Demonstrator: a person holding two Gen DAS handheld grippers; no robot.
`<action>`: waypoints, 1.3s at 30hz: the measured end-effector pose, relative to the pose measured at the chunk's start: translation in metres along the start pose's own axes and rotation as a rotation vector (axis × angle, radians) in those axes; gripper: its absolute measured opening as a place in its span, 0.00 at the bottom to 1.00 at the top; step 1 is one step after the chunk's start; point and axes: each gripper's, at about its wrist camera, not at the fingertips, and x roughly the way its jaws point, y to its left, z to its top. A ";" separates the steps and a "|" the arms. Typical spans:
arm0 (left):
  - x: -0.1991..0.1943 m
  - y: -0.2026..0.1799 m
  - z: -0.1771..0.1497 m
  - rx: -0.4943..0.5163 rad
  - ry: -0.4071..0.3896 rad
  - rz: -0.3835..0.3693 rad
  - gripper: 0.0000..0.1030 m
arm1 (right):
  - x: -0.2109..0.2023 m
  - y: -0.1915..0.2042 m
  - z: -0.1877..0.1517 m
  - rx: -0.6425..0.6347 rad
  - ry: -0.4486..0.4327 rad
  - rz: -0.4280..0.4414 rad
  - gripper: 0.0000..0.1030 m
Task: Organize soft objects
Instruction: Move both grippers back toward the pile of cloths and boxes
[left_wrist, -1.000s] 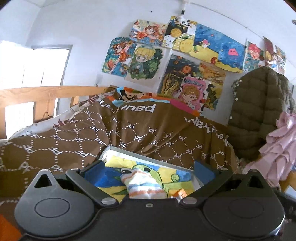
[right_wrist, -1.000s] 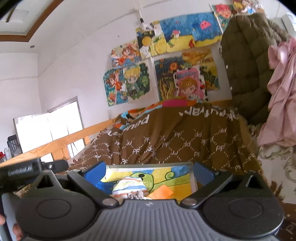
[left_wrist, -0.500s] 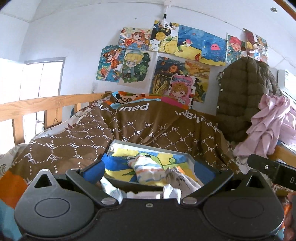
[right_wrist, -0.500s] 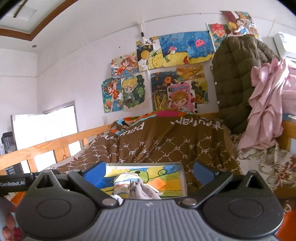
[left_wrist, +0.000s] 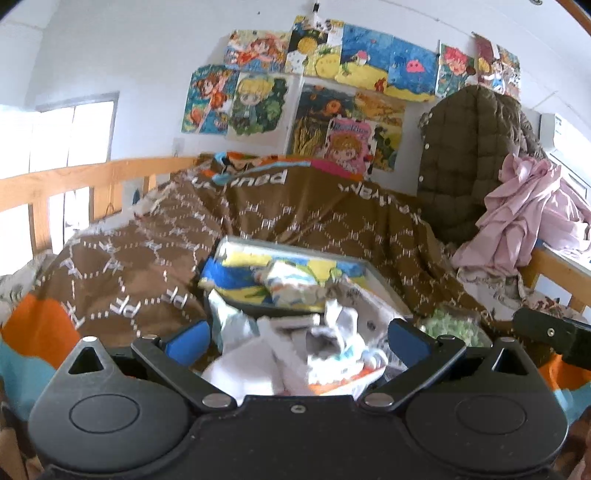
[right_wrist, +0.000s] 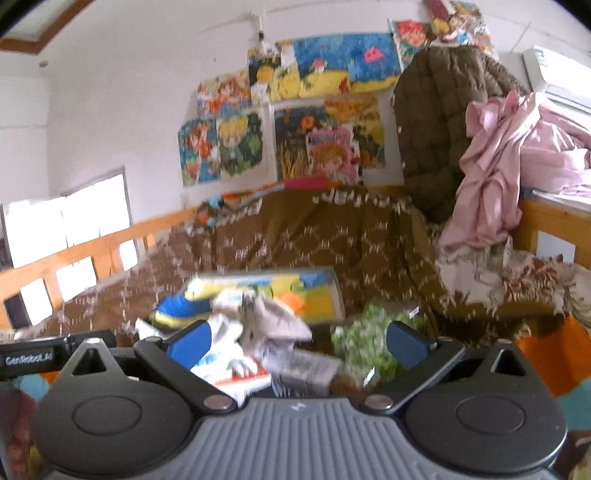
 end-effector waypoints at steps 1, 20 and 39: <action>0.000 0.001 -0.003 0.005 0.008 0.000 0.99 | -0.001 0.003 -0.003 -0.014 0.014 -0.002 1.00; 0.018 0.030 -0.028 0.084 0.127 -0.009 0.99 | 0.021 0.037 -0.028 -0.150 0.205 0.052 1.00; 0.077 0.054 -0.023 0.245 0.229 -0.083 0.99 | 0.069 0.041 -0.040 -0.096 0.347 0.145 1.00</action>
